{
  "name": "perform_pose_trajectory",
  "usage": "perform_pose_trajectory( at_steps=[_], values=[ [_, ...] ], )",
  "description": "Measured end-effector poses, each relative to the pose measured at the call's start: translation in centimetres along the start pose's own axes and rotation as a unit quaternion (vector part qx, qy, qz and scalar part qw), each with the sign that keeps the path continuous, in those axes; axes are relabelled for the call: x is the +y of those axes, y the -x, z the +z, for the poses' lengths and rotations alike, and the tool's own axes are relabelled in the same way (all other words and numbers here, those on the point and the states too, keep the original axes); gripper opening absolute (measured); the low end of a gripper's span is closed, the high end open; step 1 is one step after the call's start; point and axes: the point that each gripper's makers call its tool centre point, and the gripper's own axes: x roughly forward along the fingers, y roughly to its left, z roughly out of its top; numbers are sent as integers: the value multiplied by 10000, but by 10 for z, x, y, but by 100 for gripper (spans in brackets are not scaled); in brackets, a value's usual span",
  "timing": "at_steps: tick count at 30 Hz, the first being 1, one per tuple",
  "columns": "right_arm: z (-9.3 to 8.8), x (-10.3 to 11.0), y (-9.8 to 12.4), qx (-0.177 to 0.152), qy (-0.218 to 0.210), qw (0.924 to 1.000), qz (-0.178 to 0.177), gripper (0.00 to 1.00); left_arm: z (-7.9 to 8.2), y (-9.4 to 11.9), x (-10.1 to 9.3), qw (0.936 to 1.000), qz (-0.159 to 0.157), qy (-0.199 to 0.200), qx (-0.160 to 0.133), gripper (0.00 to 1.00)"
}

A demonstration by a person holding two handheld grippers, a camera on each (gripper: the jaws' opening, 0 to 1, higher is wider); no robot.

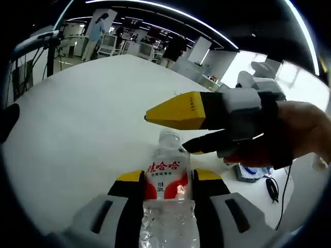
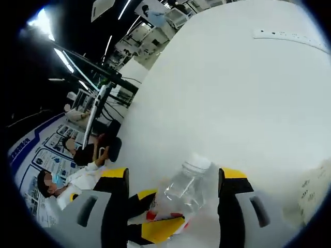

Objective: Arrange the tabletop items into an orderly group along one side of the table until the central work area is clear of visible clutter.

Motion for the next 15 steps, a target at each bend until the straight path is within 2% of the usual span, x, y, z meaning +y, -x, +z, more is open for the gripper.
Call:
perform_pose_trajectory(
  at_steps=[3, 6, 9, 15],
  values=[
    [1, -2, -5, -11, -75, 10000, 6, 70, 0, 0, 0, 10000, -4, 1, -12, 36],
    [4, -2, -9, -33, -118, 9999, 65, 63, 0, -2, -2, 10000, -27, -57, 14, 37],
    [5, 0, -10, -85, -120, 9998, 104, 61, 0, -3, -4, 9999, -17, -113, 37, 37],
    [6, -6, -13, -27, -131, 9999, -2, 50, 0, -3, -1, 10000, -37, 22, 27, 37]
  ],
)
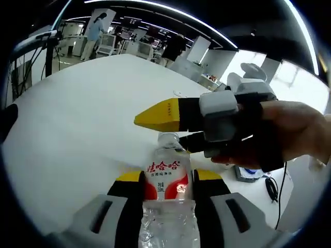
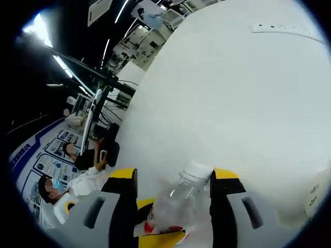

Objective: Arrange the tabletop items into an orderly group along one side of the table until the central work area is clear of visible clutter.

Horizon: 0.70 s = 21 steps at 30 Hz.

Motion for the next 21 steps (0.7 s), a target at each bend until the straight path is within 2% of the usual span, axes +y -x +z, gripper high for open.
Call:
perform_pose_trajectory(
  at_steps=[4, 7, 8, 13, 15, 16, 21],
  values=[
    [-2, -9, 0, 41, 160, 9996, -235, 38, -1, -1, -2, 10000, 35, -85, -3, 37],
    [-3, -19, 0, 7, 118, 9989, -444, 29, -1, -2, -4, 9998, 45, -203, 25, 38],
    [2, -18, -1, -139, -132, 9991, -374, 28, -1, -3, -5, 9997, 59, -233, 32, 38],
    [3, -18, -2, -208, -124, 9986, -480, 25, -3, -5, -7, 9988, 120, -460, 70, 39],
    [6, -20, -4, -428, -254, 9977, -456, 24, -3, -5, -8, 9986, 151, -506, 66, 39],
    [6, -19, -3, -497, -452, 9968, -427, 23, -3, -5, -7, 9986, 143, -503, 62, 40],
    [1, -24, 2, -670, -718, 9947, -317, 21, -7, -5, -12, 9989, 35, -461, 83, 40]
  ],
)
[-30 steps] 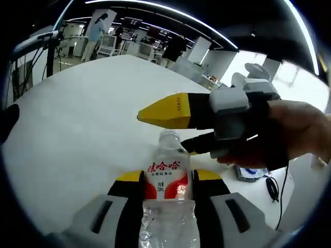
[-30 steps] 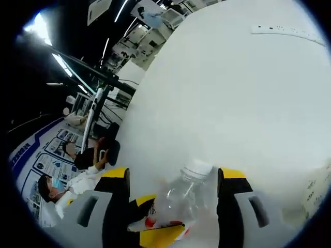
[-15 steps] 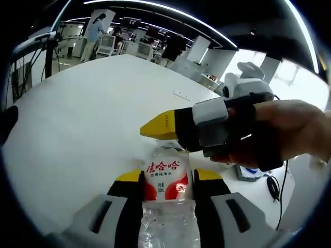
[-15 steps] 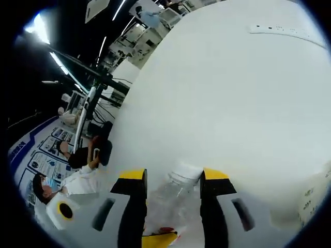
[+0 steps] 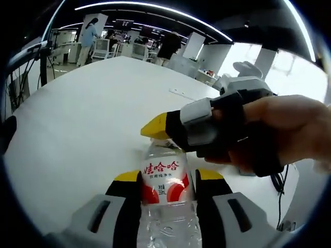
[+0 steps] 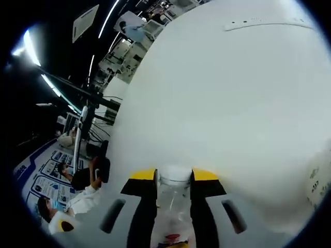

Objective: Arrange the tabletop items into an orderly group along one side of the table until the central work area is clear of visible clutter.

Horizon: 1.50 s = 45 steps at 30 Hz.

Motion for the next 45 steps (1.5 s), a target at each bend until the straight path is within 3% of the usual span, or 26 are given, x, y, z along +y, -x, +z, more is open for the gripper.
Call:
perform_pose_trajectory(
  at_steps=[2, 6, 9, 15, 20, 27, 31, 32, 34, 35, 39, 42, 43, 45],
  values=[
    [1, -1, 2, -153, -264, 9995, 91, 20, 0, 0, -2, 9999, 6, -112, 12, 40],
    [0, -1, 7, -155, -260, 9993, 199, 19, -2, 2, -6, 9997, -17, -238, 22, 40],
    [0, 6, 17, -335, -198, 9986, 368, 19, -2, 5, -10, 9993, -54, -357, 17, 40],
    [0, 33, 40, -561, 525, 9942, 758, 19, 1, 21, -16, 9982, -36, -593, -4, 39],
    [-4, 50, 61, -769, 842, 9878, 1062, 19, 0, 32, -24, 9977, -87, -665, 3, 38],
    [-7, 87, 93, -992, 2124, 9603, 1512, 19, 6, 43, -34, 9976, -181, -669, -33, 37],
    [-6, 100, 115, -1258, 2738, 9396, 1625, 19, 14, 44, -45, 9957, -249, -880, -165, 37],
    [-3, 104, 122, -1373, 2930, 9305, 1718, 19, 18, 45, -49, 9946, -255, -967, -261, 37],
    [0, 109, 129, -1506, 3095, 9219, 1779, 19, 25, 47, -55, 9934, -269, -1048, -392, 37],
    [1, 113, 136, -1560, 3267, 9134, 1859, 19, 29, 48, -59, 9924, -270, -1107, -468, 37],
    [6, 120, 155, -1742, 3485, 8988, 2010, 19, 43, 51, -70, 9884, -284, -1328, -677, 37],
    [8, 124, 164, -1817, 3566, 8922, 2091, 19, 48, 55, -75, 9864, -264, -1410, -797, 36],
    [10, 127, 169, -1927, 3643, 8855, 2146, 19, 52, 57, -79, 9860, -297, -1385, -884, 35],
    [12, 131, 176, -2031, 3732, 8791, 2160, 19, 58, 59, -84, 9842, -298, -1399, -1041, 35]
  ],
)
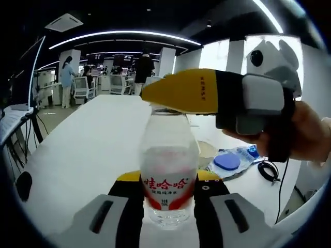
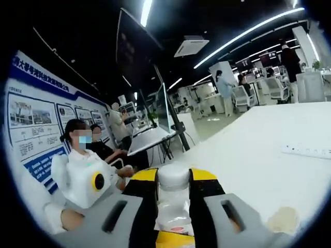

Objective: Arrange the tabletop items into an orderly group along one side of the table until the central work area is clear of visible clutter.

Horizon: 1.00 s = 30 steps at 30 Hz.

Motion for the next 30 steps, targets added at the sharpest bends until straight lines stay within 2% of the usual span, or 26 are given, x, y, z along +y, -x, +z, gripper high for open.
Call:
perform_pose_trajectory(
  at_steps=[3, 8, 10, 11, 13, 14, 16, 20, 24, 28, 30],
  values=[
    [11, 0, 8, -93, 156, 9998, -46, 19, 12, -2, -7, 9997, 18, -151, -202, 34],
    [20, -6, 14, -103, 370, 9993, 45, 19, 20, -9, -10, 9984, 104, -492, -249, 35],
    [22, -15, 10, 11, 370, 9992, 139, 19, 22, -15, -8, 9984, 100, -512, -228, 35],
    [25, -18, 6, 150, 300, 9989, 320, 19, 26, -19, -5, 9986, 106, -450, -239, 35],
    [30, -22, 3, 416, 438, 9968, 526, 19, 33, -23, -3, 9985, 135, -439, -296, 35],
    [36, -23, 1, 567, 652, 9945, 594, 19, 40, -27, 0, 9981, 169, -467, -375, 35],
    [48, -21, -1, 600, 1026, 9908, 647, 19, 53, -32, 1, 9973, 206, -495, -510, 35],
    [60, -21, 4, 538, 1032, 9916, 559, 19, 68, -38, -3, 9967, 163, -515, -612, 35],
    [62, -30, 12, 627, 1150, 9898, 560, 19, 69, -46, -12, 9971, 35, -559, -520, 36],
    [51, -37, 18, 875, 1228, 9870, 565, 19, 59, -56, -17, 9976, 9, -607, -343, 36],
    [43, -38, 20, 1015, 1447, 9821, 649, 19, 51, -61, -18, 9981, 32, -555, -251, 36]
  ],
)
